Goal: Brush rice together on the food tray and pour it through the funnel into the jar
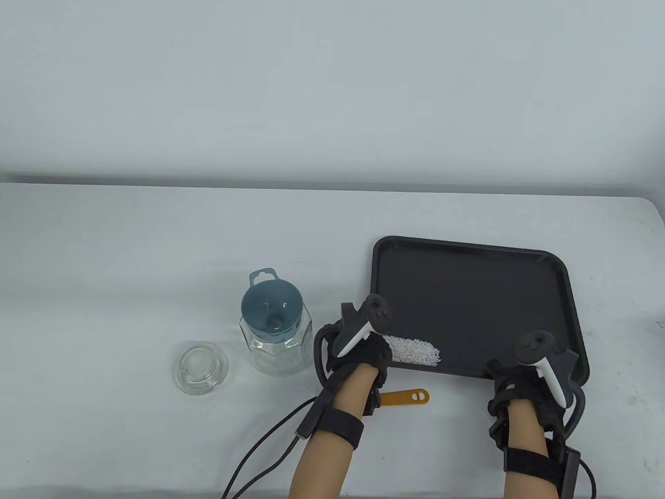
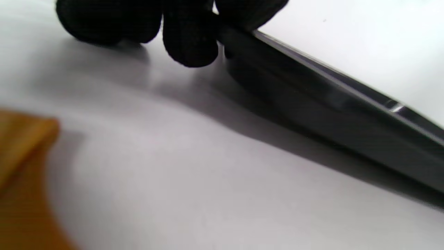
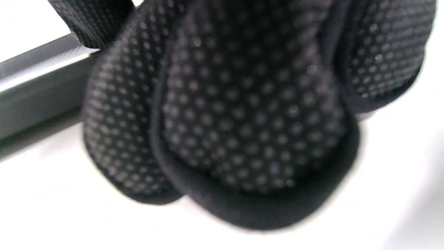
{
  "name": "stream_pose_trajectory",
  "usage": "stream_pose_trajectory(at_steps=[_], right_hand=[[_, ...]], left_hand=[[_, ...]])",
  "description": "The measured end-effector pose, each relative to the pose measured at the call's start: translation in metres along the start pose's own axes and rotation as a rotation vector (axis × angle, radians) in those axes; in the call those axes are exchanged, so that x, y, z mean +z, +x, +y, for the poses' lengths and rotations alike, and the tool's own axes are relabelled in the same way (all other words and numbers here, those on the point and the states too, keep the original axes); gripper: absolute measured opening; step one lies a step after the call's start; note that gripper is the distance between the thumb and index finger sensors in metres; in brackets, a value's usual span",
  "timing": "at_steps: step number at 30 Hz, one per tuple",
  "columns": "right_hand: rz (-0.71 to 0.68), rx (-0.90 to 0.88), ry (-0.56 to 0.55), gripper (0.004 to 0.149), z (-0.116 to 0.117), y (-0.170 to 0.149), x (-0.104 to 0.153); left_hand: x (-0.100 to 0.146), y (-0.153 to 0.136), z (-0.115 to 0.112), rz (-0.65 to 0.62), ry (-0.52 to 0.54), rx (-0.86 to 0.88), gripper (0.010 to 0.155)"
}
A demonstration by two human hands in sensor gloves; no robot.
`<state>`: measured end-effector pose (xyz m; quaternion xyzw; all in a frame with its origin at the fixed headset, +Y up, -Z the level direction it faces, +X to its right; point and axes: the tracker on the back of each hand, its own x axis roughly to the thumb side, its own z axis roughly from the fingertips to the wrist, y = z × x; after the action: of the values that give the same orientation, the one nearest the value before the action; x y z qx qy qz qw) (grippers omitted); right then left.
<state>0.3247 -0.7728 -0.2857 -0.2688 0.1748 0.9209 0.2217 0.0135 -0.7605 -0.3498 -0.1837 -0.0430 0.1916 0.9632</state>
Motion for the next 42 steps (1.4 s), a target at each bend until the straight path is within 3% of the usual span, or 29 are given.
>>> stream_pose_trajectory(at_steps=[6,9,23,28,32,42], right_hand=[[0.008,-0.272,0.038,0.066,0.001,-0.023,0.001],[0.012,-0.323,0.054,0.065,0.0,-0.029,-0.001],[-0.024,-0.811,0.205,0.067,0.016,-0.043,-0.008],[0.026,-1.01,0.107,0.06,0.021,-0.049,-0.008],[0.022,-1.032,0.073,0.051,0.021,-0.049,-0.009],[-0.037,-1.092,0.015,0.049,0.019,-0.039,-0.008]], left_hand=[[0.023,-0.008,-0.003,-0.039,-0.002,0.149,0.05],[0.029,-0.009,-0.005,-0.054,0.013,0.185,0.05],[0.039,-0.01,-0.01,-0.111,0.035,0.314,0.051],[0.042,-0.008,-0.013,-0.12,0.018,0.328,0.051],[0.044,-0.008,-0.015,-0.121,0.011,0.336,0.051],[0.046,-0.02,-0.012,-0.112,0.031,0.4,0.054]])
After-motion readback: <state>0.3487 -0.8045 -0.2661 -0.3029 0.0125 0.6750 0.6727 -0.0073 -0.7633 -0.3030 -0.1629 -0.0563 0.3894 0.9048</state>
